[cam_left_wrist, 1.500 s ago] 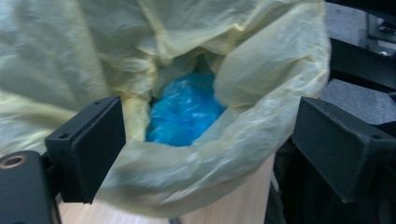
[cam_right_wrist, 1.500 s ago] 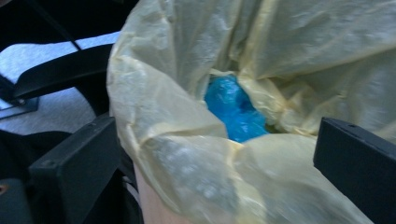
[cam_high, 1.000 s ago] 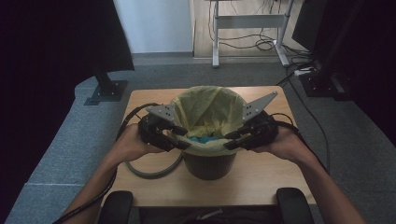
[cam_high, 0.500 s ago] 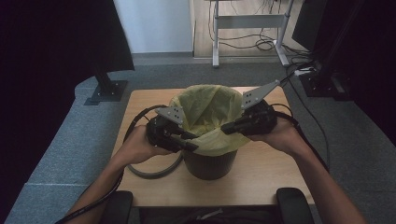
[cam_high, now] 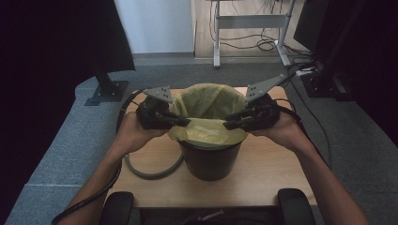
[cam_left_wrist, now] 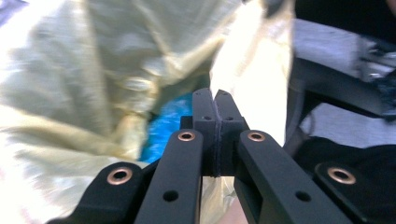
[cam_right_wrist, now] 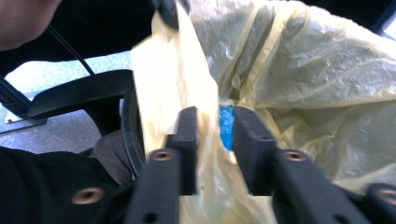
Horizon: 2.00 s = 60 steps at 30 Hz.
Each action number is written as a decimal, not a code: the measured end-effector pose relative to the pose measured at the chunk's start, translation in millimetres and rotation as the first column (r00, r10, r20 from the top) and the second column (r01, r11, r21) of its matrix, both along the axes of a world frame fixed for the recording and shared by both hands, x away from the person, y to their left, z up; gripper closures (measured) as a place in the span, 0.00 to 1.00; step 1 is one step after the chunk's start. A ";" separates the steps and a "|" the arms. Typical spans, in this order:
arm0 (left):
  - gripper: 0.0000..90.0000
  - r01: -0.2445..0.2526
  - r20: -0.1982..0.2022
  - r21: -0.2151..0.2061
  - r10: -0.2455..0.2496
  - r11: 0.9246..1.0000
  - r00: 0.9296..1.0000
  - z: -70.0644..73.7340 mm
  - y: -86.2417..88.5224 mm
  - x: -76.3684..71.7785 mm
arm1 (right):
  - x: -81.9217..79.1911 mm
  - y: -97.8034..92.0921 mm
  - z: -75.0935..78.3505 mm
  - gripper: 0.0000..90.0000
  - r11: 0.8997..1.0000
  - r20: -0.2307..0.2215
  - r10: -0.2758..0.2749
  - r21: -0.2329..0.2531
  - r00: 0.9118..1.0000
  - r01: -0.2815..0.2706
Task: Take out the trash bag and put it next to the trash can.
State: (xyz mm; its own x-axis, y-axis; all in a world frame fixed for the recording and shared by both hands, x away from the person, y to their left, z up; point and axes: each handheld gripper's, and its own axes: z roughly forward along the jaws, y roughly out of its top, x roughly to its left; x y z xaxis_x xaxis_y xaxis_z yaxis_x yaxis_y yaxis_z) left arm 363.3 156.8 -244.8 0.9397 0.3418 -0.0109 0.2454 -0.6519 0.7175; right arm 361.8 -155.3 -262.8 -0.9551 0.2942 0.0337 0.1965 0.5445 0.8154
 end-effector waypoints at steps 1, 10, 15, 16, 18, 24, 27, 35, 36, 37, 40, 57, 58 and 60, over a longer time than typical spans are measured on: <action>1.00 -0.011 0.008 0.000 0.011 1.000 1.000 2.4 1.2 2.5 | 0.6 -0.8 -0.2 0.72 1.000 -0.002 -0.007 -0.008 1.000 0.007; 1.00 -0.124 0.052 -0.024 0.125 0.992 0.991 15.9 16.0 28.6 | 6.4 -11.2 1.8 0.62 0.997 0.025 -0.071 -0.035 0.997 0.072; 1.00 -0.178 0.056 -0.043 0.180 0.983 0.982 22.4 24.7 43.6 | 16.6 -16.3 -0.1 0.64 0.992 0.011 -0.114 -0.056 0.993 0.114; 1.00 -0.192 0.058 -0.041 0.194 0.981 0.979 23.4 25.6 46.8 | 19.6 -17.1 0.0 0.65 0.990 0.009 -0.125 -0.059 0.992 0.126; 0.99 -0.226 0.069 -0.011 0.226 0.974 0.972 23.2 25.4 53.3 | 26.0 -18.6 1.1 0.68 0.987 0.012 -0.148 -0.062 0.989 0.149; 0.97 -0.274 0.021 0.033 0.274 0.961 0.962 3.9 26.8 74.5 | 42.6 -22.1 -2.5 0.66 0.978 0.018 -0.198 -0.067 0.980 0.199; 0.94 -0.281 -0.023 0.024 0.281 0.959 0.959 -7.0 30.5 83.3 | 49.3 -24.3 -9.6 0.60 0.968 0.029 -0.234 -0.080 0.972 0.236; 0.57 -0.316 -0.065 0.066 0.320 0.947 0.945 -25.7 28.3 97.6 | 70.8 -30.8 -24.0 0.16 0.925 0.096 -0.364 -0.073 0.926 0.372; 0.55 -0.316 -0.074 0.070 0.320 0.946 0.944 -28.1 27.2 99.4 | 74.2 -30.1 -26.7 0.16 0.924 0.082 -0.367 -0.084 0.927 0.373; 0.54 -0.313 -0.084 0.073 0.319 0.947 0.944 -30.6 25.8 101.2 | 77.3 -29.3 -29.2 0.16 0.923 0.072 -0.368 -0.095 0.927 0.374; 0.55 -0.302 -0.108 0.077 0.309 0.950 0.945 -35.4 22.4 105.5 | 84.7 -25.7 -34.2 0.21 0.912 0.060 -0.389 -0.117 0.919 0.393; 0.99 -0.288 0.030 0.019 0.287 0.958 0.957 -4.1 12.6 84.9 | 82.8 -21.7 -12.6 0.97 0.919 0.143 -0.361 -0.113 0.922 0.377; 0.99 -0.278 0.028 0.003 0.278 0.961 0.960 -2.4 12.7 84.0 | 82.0 -21.5 -10.4 0.97 0.921 0.149 -0.355 -0.116 0.923 0.373; 0.99 -0.266 0.028 -0.017 0.266 0.964 0.964 0.8 12.0 82.4 | 80.2 -21.3 -6.6 0.97 0.929 0.141 -0.344 -0.088 0.928 0.358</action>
